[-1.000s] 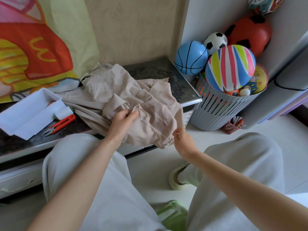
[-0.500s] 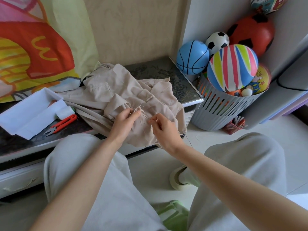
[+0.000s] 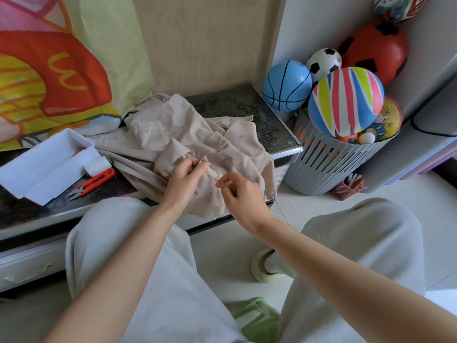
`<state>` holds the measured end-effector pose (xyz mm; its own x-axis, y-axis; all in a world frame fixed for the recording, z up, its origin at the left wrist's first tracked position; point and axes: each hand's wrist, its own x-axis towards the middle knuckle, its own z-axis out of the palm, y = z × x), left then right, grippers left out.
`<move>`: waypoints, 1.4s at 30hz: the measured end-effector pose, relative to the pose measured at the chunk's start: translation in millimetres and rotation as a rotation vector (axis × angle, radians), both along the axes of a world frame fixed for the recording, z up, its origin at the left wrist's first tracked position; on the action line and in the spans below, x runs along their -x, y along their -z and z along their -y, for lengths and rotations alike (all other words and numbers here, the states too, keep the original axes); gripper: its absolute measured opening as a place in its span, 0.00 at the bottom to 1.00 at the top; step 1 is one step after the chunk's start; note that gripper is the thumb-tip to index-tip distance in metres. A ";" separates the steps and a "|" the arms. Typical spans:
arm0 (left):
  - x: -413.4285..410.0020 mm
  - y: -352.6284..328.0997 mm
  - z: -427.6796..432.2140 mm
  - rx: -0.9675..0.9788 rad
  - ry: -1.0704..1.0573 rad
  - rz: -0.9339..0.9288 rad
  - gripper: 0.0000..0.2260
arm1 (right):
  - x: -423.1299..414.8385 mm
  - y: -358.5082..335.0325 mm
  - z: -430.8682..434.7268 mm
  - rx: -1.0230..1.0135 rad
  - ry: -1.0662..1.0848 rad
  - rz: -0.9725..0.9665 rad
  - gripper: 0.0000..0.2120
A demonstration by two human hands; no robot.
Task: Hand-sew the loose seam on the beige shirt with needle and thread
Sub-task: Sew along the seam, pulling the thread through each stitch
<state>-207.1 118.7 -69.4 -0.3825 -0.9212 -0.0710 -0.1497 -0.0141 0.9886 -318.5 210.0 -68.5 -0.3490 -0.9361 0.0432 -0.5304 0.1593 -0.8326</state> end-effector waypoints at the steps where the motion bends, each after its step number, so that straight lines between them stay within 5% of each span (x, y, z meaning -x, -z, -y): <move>1: -0.3 0.3 -0.2 0.006 0.001 -0.003 0.11 | -0.6 -0.3 0.4 -0.005 -0.004 0.001 0.08; 17: -1.7 2.5 -1.2 0.165 0.107 -0.031 0.09 | -9.4 -9.6 14.1 -0.096 0.015 -0.065 0.11; 29: -0.5 6.6 1.6 0.259 0.102 -0.001 0.10 | -11.3 -4.9 12.5 -0.020 0.006 0.164 0.01; 36: 0.4 7.6 4.4 0.242 0.048 -0.006 0.09 | -12.8 -1.5 3.2 0.048 -0.100 0.163 0.06; 42: 1.4 8.3 4.7 0.228 0.011 -0.012 0.09 | -13.9 0.3 9.6 -0.084 -0.033 0.151 0.08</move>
